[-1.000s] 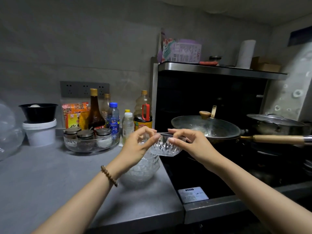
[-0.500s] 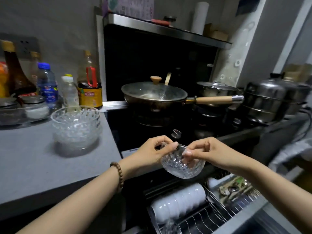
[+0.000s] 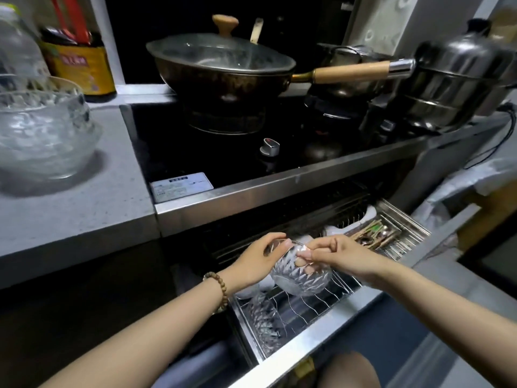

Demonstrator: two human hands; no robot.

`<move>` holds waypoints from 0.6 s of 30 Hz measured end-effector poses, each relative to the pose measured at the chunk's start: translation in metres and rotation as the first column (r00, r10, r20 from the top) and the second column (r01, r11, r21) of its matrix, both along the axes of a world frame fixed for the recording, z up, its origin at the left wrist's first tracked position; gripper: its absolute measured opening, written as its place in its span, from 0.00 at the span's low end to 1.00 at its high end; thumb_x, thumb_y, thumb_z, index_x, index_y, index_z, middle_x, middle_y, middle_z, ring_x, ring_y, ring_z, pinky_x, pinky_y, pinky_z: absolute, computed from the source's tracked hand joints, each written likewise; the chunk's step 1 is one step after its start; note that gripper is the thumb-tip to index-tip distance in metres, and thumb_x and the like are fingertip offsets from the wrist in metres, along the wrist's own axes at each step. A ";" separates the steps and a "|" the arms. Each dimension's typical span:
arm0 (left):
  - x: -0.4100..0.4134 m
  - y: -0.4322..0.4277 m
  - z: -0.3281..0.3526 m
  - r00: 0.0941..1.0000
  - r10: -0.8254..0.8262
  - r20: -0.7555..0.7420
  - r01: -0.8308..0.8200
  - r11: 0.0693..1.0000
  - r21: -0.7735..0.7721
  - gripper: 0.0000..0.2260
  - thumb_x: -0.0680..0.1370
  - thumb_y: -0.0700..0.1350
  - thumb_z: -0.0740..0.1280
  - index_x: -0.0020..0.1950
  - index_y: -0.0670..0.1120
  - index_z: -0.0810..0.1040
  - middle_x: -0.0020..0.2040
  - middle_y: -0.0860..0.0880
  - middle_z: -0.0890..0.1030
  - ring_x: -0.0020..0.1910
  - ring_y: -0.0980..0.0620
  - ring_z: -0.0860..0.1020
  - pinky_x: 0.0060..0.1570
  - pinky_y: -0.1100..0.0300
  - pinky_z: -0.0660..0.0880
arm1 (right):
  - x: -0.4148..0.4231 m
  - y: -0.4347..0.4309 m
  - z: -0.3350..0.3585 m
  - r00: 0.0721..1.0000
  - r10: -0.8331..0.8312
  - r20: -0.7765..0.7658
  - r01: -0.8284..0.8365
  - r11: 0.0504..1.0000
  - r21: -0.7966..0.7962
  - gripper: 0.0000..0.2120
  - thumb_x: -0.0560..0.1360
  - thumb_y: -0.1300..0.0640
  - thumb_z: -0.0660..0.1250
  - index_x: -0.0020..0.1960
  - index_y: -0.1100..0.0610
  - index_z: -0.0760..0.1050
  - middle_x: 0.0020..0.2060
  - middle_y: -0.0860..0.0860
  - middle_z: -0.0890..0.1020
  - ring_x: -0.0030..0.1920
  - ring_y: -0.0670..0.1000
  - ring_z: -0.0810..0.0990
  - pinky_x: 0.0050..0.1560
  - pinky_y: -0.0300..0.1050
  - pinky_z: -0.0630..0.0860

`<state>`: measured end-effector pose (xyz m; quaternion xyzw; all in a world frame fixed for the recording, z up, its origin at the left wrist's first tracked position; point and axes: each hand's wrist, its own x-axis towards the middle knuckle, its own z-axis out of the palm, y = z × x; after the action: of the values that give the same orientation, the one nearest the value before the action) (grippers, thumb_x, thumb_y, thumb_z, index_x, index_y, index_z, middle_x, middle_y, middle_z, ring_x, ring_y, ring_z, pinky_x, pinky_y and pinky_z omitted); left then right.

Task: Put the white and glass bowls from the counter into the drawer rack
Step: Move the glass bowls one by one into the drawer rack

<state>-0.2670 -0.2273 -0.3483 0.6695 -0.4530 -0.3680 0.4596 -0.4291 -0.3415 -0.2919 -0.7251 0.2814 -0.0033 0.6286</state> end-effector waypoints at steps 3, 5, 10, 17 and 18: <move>0.001 0.001 -0.034 0.997 0.025 -0.069 -0.020 0.998 0.066 0.24 0.76 0.61 0.60 0.70 0.55 0.67 0.70 0.53 0.71 0.63 0.56 0.73 0.66 0.56 0.69 | 0.001 -0.005 -0.026 0.995 -0.069 -0.069 0.071 0.997 0.035 0.19 0.64 0.47 0.74 0.50 0.58 0.84 0.40 0.51 0.87 0.36 0.44 0.83 0.34 0.31 0.75; 0.004 0.004 -0.055 1.000 0.019 -0.010 -0.017 0.994 0.112 0.27 0.75 0.62 0.60 0.72 0.55 0.64 0.72 0.53 0.68 0.65 0.56 0.71 0.66 0.59 0.67 | 0.004 -0.009 -0.044 0.984 -0.128 -0.127 0.132 0.991 0.023 0.23 0.63 0.46 0.74 0.51 0.61 0.82 0.41 0.54 0.86 0.36 0.47 0.83 0.38 0.37 0.77; 0.019 0.015 -0.095 0.898 -0.128 0.421 0.030 0.973 0.231 0.32 0.75 0.65 0.58 0.75 0.53 0.57 0.76 0.51 0.60 0.72 0.54 0.61 0.71 0.60 0.55 | 0.016 -0.022 -0.082 0.933 -0.245 -0.264 0.271 0.961 0.064 0.10 0.69 0.53 0.72 0.47 0.57 0.84 0.40 0.54 0.85 0.37 0.51 0.81 0.42 0.43 0.76; 0.025 0.022 -0.128 0.776 -0.246 0.580 0.013 0.926 0.376 0.45 0.69 0.73 0.57 0.78 0.52 0.44 0.78 0.53 0.42 0.77 0.52 0.40 0.72 0.47 0.33 | 0.036 -0.029 -0.117 0.870 -0.244 -0.427 0.324 0.938 0.125 0.09 0.74 0.58 0.69 0.50 0.61 0.82 0.44 0.58 0.83 0.42 0.54 0.78 0.46 0.45 0.75; 0.026 0.022 -0.131 0.769 -0.251 0.588 0.014 0.926 0.377 0.47 0.68 0.74 0.56 0.78 0.52 0.43 0.78 0.53 0.41 0.77 0.53 0.39 0.72 0.48 0.32 | 0.039 -0.030 -0.122 0.865 -0.233 -0.444 0.317 0.940 0.125 0.10 0.74 0.57 0.68 0.52 0.62 0.81 0.41 0.56 0.83 0.39 0.52 0.78 0.41 0.43 0.74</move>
<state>-0.2415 -0.2050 -0.4793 0.7900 -0.5532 -0.2311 0.1279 -0.3899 -0.3716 -0.4135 -0.5958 0.5105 0.0912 0.6133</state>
